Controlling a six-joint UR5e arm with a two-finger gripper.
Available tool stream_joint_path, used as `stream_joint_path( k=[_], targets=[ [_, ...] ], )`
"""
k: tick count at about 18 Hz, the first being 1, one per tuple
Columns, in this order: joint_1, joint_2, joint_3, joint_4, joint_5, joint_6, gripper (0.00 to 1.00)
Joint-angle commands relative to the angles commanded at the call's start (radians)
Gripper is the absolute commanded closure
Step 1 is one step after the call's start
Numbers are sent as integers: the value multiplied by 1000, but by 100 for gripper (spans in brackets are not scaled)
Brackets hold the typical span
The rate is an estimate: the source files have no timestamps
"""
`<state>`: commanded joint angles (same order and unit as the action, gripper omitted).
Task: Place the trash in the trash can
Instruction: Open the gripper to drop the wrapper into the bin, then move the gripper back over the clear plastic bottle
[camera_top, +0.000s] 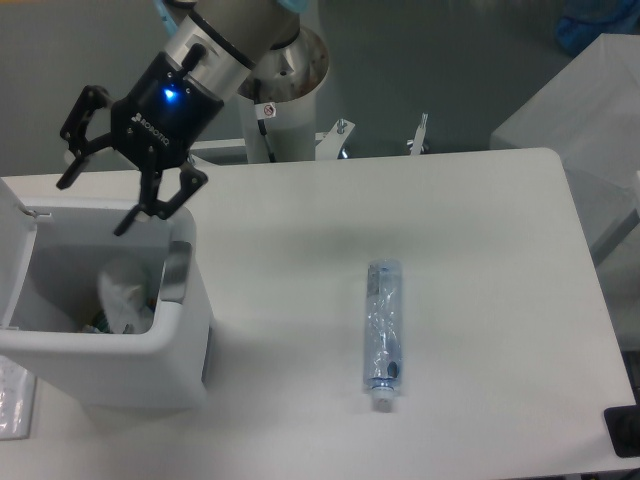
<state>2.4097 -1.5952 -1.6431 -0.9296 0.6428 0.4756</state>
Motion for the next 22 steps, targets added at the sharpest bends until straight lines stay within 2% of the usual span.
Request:
stream_joint_path(
  k=[2,4,6,8,10,13,15,17,22],
  targets=[
    [26,-49,70,0,3,-66,0],
    [35,-139,155,2,17,-139,0],
    [39,-221,251,-2,82,-208,0],
    [40,-303,313,-6,187,-227,0],
    [64,-347,325,-9,273,-227,0],
    [123,-371,325,-11,290,-210,0],
    [170,-443,330,-2,290,-193,0],
    [181,-506,357,-5,299,-157,0],
    [175,-540,374,-8,325,-143,0]
  ],
)
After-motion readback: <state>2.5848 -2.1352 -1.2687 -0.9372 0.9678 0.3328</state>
